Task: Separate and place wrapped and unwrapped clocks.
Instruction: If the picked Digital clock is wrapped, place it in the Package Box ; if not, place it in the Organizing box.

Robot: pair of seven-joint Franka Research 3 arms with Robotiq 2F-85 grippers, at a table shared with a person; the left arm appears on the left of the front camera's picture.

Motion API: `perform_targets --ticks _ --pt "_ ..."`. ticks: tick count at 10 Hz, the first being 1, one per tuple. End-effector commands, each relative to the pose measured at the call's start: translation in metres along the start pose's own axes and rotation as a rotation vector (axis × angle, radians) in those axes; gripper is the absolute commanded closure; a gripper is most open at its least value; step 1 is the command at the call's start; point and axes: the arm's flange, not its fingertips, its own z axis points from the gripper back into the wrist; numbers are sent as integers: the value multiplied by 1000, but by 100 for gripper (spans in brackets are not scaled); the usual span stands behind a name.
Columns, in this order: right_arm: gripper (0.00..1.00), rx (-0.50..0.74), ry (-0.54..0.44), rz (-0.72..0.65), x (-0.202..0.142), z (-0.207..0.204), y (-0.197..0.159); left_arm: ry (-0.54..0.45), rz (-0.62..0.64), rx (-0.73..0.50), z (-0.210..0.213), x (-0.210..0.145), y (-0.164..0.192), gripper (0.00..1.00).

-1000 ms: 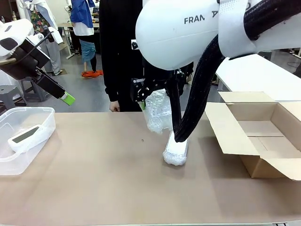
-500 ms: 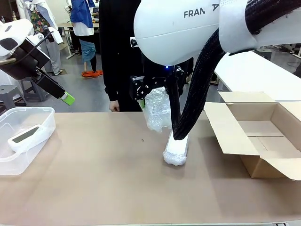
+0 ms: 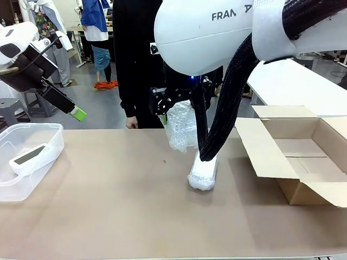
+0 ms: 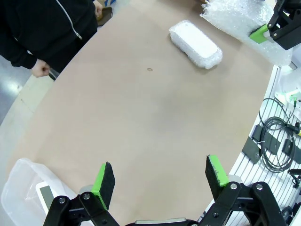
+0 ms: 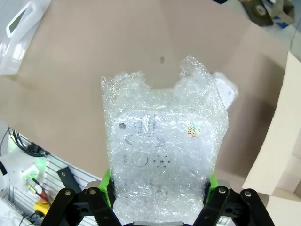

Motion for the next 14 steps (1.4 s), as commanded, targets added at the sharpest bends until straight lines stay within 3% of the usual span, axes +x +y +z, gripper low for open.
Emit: perform_targets --ticks 1,3,4,6,9,12,14 --pt "19 80 -120 -24 -8 38 -19 -6 0 -15 0 -2 0 0" --pt "19 121 -71 -160 -12 93 -92 -6 0 -15 0 -2 0 0" --pt "19 153 -23 -218 -13 103 -136 -6 0 -15 0 -2 0 0" --pt "19 101 -48 -427 -25 92 -213 -6 0 -15 0 -2 0 0" --pt "19 163 -52 -699 -75 27 -311 -6 0 -15 0 -2 0 0" --pt "19 117 -76 -827 -101 -60 -365 -6 0 -15 0 -2 0 0" --pt "19 103 -62 -926 -109 -79 -396 -6 0 -15 0 -2 0 0"
